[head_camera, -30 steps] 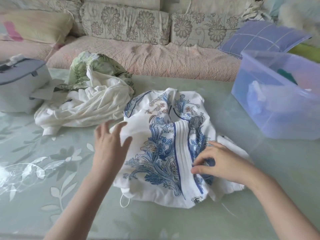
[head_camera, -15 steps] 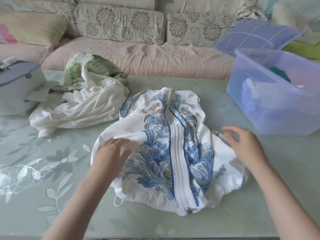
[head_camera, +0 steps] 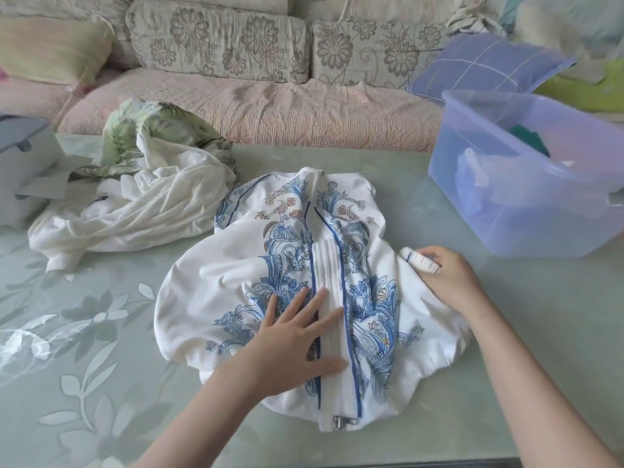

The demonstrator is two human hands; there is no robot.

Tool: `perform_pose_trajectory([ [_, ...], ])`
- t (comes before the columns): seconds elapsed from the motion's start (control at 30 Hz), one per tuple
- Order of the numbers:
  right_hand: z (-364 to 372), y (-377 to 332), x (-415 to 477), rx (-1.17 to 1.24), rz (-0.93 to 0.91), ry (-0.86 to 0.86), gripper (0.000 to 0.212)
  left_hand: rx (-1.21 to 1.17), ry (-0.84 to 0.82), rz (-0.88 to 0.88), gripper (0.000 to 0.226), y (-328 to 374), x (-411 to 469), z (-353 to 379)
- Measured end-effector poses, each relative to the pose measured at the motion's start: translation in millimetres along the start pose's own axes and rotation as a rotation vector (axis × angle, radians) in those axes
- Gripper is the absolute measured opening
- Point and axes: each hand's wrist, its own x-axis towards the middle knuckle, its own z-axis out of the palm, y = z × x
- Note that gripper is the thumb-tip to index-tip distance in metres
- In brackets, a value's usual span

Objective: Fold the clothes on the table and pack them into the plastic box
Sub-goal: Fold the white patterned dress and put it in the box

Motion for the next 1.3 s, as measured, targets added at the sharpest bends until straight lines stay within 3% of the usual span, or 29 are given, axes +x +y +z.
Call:
perform_pose_trajectory([
  [0.17, -30.8, -7.0, -6.9, -0.037, 0.091, 0.577, 0.039, -0.016, -0.015, -0.024, 0.08, -2.2, -0.5, 2.2],
  [0.23, -37.3, 0.7, -8.1, -0.083, 0.094, 0.652, 0.041, -0.053, -0.031, -0.049, 0.081, -5.4, -2.1, 0.3],
  [0.37, -21.9, 9.4, -5.9, -0.278, -0.023, 0.51, 0.052, -0.071, 0.052, -0.025, 0.084, -12.0, -7.7, -3.0],
  [0.47, -8.2, -0.3, -3.5, -0.3, -0.233, 0.306, 0.039, -0.122, 0.324, 0.043, 0.08, -15.1, -6.6, -8.7],
  [0.57, 2.5, -7.1, -5.7, -0.181, -0.161, 0.108, 0.018, -0.206, 0.658, -0.022, 0.044, -29.8, -5.8, -17.3],
  [0.63, 7.5, -9.8, -8.4, -0.225, -0.075, 0.004, 0.039, -0.197, 0.757, -0.203, 0.035, -39.4, -10.0, -23.3],
  [0.73, 9.2, -19.3, -15.7, -0.353, -0.066, -0.057, 0.054, -0.3, 0.678, -0.552, 0.053, -57.9, -22.3, -29.8],
  [0.9, 13.2, -31.5, -22.0, -0.319, -0.185, -0.073, 0.03, -0.398, 0.495, -0.793, 0.054, -80.7, -22.8, -42.6],
  [1.0, 14.5, -35.0, -23.7, -0.299, -0.196, -0.005, 0.02, -0.442, 0.436, -0.695, 0.036, -74.7, -18.2, -44.3],
  [1.07, 17.3, -34.9, -22.5, -0.293, -0.197, 0.034, 0.016, -0.599, 0.39, -0.511, 0.018, -61.3, -16.3, -45.5],
  [1.13, 20.7, -35.5, -20.6, -0.235, -0.228, 0.101, 0.016, -0.794, 0.357, -0.319, 0.017, -37.9, -16.4, -51.7],
  [1.2, 20.9, -44.5, -23.5, -0.176, -0.304, 0.212, 0.026, -0.912, 0.305, -0.176, 0.006, -16.0, -16.2, -52.6],
  [1.27, 19.8, -61.6, -34.7, -0.074, -0.362, 0.225, 0.039, -0.903, 0.233, -0.062, 0.032, -3.3, -12.4, -42.3],
  [1.3, 19.7, -71.3, -42.8, -0.001, -0.361, 0.153, 0.044, -0.863, 0.184, -0.011, 0.04, 1.1, -9.6, -37.5],
])
